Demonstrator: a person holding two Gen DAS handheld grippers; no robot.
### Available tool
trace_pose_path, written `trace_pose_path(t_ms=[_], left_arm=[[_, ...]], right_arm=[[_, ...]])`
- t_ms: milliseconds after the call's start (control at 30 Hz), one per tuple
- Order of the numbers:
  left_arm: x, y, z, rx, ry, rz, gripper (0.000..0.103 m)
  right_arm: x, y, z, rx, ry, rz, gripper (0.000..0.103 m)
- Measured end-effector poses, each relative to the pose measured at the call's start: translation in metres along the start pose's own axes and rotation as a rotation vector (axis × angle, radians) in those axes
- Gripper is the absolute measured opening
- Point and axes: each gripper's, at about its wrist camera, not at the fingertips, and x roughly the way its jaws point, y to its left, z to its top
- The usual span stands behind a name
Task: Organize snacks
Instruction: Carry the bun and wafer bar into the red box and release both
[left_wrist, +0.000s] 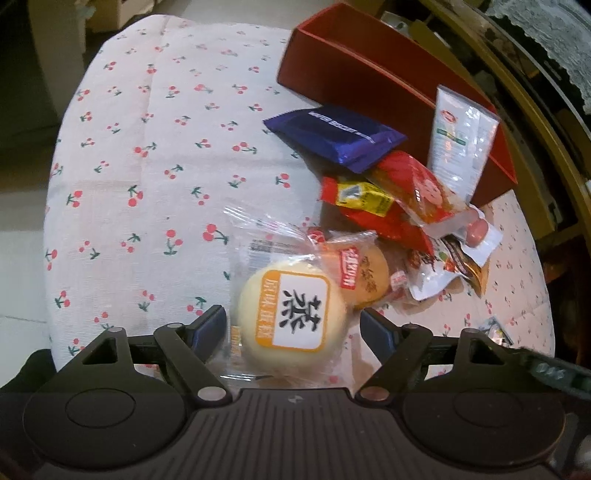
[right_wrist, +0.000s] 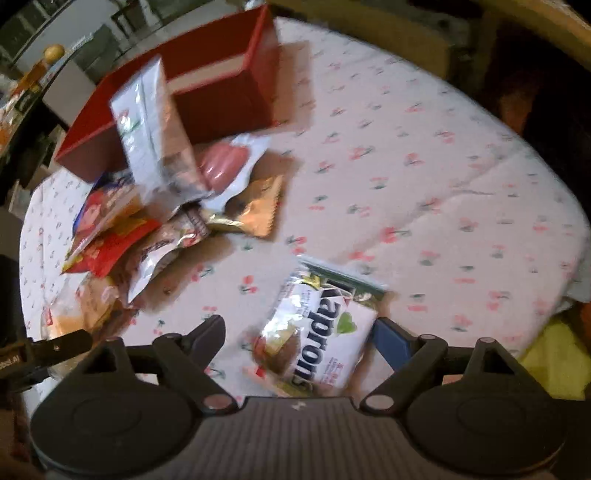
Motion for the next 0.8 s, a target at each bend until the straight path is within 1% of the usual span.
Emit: trace_pose_path(t_ms=[33, 100, 133, 267, 300, 367, 500, 567, 700, 800], left_arm=[[-0.001, 0.001, 0.001, -0.01, -0.001, -0.006, 0.085], [-0.002, 0.005, 0.002, -0.03, 0.001, -0.017, 0.085], [-0.002, 0.007, 0.003, -0.041, 0.002, -0.017, 0.085], [-0.003, 0.016, 0.006, -0.108, 0.008, -0.041, 0.086], [-0.002, 0.017, 0.006, -0.126, 0.009, -0.045, 0.088], [-0.001, 0.014, 0.01, -0.137, -0.003, -0.027, 0.088], [0.001, -0.001, 0.007, -0.065, -0.028, 0.047, 0.071], [0.0, -0.006, 0.002, -0.036, -0.026, 0.055, 0.067], [-0.005, -0.009, -0.008, -0.026, -0.021, 0.086, 0.065], [-0.013, -0.017, -0.015, 0.002, -0.034, 0.12, 0.064]], right_arm=[[0.0, 0.008, -0.001, -0.059, -0.031, -0.029, 0.077], [0.002, 0.017, -0.003, -0.15, -0.048, -0.09, 0.064], [0.001, 0.018, -0.004, -0.178, -0.046, -0.092, 0.062], [-0.001, 0.014, -0.004, -0.222, -0.043, -0.041, 0.06], [-0.003, 0.014, -0.004, -0.228, -0.043, -0.027, 0.06], [-0.005, 0.014, -0.006, -0.23, -0.045, 0.018, 0.06], [-0.01, 0.023, -0.008, -0.261, -0.063, 0.058, 0.06], [-0.012, 0.022, -0.007, -0.258, -0.068, 0.084, 0.06], [-0.018, 0.025, -0.006, -0.271, -0.078, 0.118, 0.06], [-0.027, 0.03, -0.008, -0.297, -0.102, 0.138, 0.06]])
